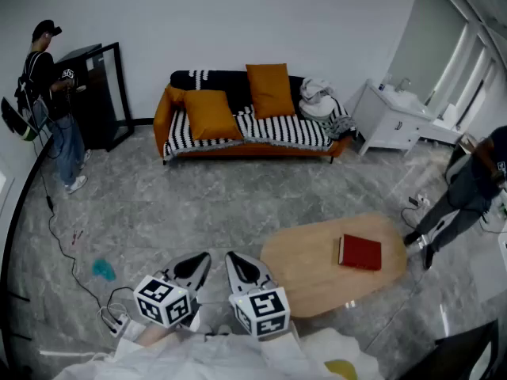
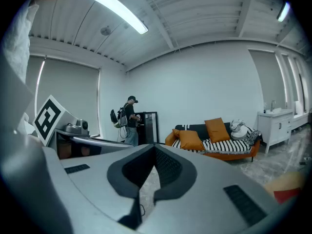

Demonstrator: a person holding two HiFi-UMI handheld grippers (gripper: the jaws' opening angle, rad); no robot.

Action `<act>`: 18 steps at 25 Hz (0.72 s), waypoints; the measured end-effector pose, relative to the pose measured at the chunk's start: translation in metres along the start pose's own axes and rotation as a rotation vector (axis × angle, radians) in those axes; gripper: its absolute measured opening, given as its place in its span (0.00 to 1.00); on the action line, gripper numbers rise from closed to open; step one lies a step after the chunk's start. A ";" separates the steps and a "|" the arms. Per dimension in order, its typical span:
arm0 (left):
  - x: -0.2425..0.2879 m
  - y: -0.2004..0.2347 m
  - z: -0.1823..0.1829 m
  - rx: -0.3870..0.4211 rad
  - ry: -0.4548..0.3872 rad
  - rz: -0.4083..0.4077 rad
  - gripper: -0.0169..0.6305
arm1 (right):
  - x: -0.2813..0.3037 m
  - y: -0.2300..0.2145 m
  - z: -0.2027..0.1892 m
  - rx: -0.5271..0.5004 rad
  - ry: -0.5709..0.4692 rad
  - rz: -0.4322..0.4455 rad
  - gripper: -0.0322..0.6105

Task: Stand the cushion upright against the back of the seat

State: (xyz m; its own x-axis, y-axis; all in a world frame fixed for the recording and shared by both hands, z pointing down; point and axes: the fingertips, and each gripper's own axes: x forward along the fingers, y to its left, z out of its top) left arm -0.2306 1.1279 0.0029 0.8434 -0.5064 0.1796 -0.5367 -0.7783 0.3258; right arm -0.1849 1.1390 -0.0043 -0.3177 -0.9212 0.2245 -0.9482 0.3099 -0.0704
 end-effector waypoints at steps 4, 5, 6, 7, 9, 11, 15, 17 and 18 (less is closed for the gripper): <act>0.004 -0.003 -0.001 -0.001 0.005 -0.006 0.04 | 0.001 -0.004 0.001 0.003 -0.002 0.002 0.07; 0.005 -0.004 -0.001 0.001 0.008 -0.007 0.04 | 0.001 -0.005 0.002 0.003 -0.002 0.002 0.07; 0.006 -0.005 -0.001 0.002 0.009 -0.010 0.04 | 0.001 -0.004 0.003 0.004 -0.002 0.002 0.07; 0.006 -0.007 -0.001 0.002 0.010 -0.013 0.04 | 0.001 -0.004 0.003 0.006 0.000 0.004 0.07; 0.006 -0.008 0.000 -0.007 0.007 -0.017 0.04 | 0.001 -0.003 0.004 0.012 0.003 0.008 0.07; 0.008 -0.007 0.002 -0.015 0.001 -0.018 0.04 | 0.002 -0.005 0.001 0.015 0.001 0.009 0.07; 0.010 -0.006 0.004 -0.017 0.000 -0.025 0.04 | 0.004 -0.008 -0.001 0.018 0.002 0.002 0.07; 0.010 -0.006 0.003 -0.016 0.001 -0.026 0.04 | 0.005 -0.008 0.000 0.023 -0.001 0.004 0.07; 0.011 -0.006 0.003 -0.017 0.001 -0.026 0.04 | 0.005 -0.009 0.001 0.032 -0.005 0.007 0.07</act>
State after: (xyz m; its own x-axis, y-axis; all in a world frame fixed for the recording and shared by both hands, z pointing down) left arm -0.2183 1.1260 0.0001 0.8569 -0.4858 0.1721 -0.5143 -0.7848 0.3458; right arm -0.1782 1.1316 -0.0034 -0.3239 -0.9205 0.2186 -0.9457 0.3085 -0.1026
